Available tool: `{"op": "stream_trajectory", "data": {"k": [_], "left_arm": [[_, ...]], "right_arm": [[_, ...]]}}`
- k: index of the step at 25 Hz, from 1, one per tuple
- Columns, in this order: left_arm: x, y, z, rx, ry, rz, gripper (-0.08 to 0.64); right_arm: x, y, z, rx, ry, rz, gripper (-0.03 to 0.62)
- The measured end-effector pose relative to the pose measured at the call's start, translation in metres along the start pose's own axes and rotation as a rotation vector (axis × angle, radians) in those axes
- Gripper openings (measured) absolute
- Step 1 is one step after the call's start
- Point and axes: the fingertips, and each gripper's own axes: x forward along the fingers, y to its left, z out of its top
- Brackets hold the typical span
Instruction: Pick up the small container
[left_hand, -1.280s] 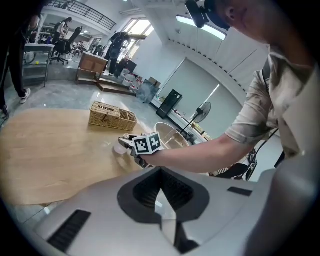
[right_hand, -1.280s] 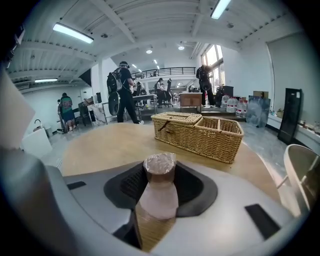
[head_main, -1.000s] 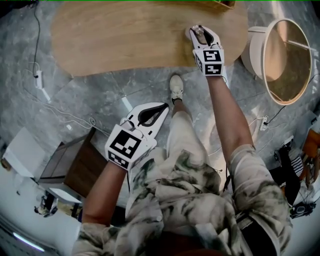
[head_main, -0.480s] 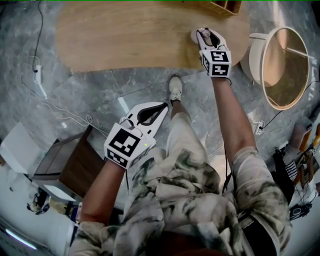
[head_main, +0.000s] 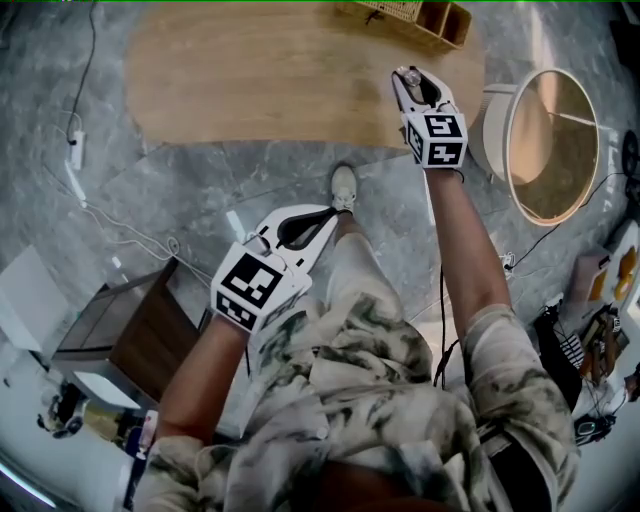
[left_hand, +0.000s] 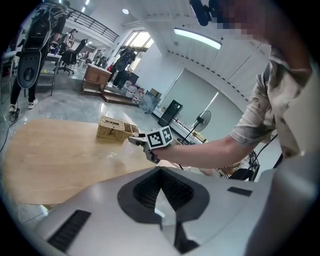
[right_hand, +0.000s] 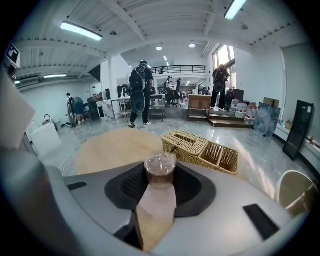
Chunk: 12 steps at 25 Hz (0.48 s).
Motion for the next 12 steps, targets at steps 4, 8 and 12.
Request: {"op": "stream_trajectory", "data": {"k": [4, 8, 12], "left_arm": [[-0.020, -0.014, 0.002, 0.005, -0.013, -0.004, 0.023], [-0.047, -0.034, 0.004, 0.011, -0.031, -0.018, 0.022], [-0.069, -0.052, 0.008, 0.032, -0.054, -0.033, 0.022]], "right_arm": [[-0.022, 0.013, 0.026, 0.001, -0.012, 0.018, 0.152], [-0.053, 0.033, 0.055, -0.005, -0.006, 0.042, 0.152], [-0.085, 0.050, 0.082, -0.004, -0.006, 0.050, 0.152]]}}
